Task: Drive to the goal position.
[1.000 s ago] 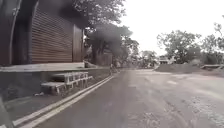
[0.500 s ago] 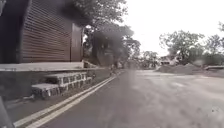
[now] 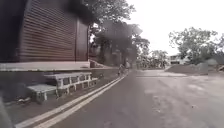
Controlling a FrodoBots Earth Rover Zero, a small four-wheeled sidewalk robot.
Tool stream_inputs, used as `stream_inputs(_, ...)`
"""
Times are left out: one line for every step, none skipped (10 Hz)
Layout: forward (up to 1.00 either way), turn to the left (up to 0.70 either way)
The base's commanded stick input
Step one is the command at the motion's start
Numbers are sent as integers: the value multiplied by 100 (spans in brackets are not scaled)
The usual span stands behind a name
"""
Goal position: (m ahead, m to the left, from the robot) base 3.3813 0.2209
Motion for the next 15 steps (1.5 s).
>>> stream_inputs(70, 0)
stream_inputs(70, 0)
stream_inputs(70, 0)
stream_inputs(70, 0)
stream_inputs(70, 0)
stream_inputs(70, 10)
stream_inputs(70, 5)
stream_inputs(70, 0)
stream_inputs(70, 0)
stream_inputs(70, 0)
stream_inputs(70, 0)
stream_inputs(70, 0)
stream_inputs(70, 0)
stream_inputs(70, 0)
stream_inputs(70, 0)
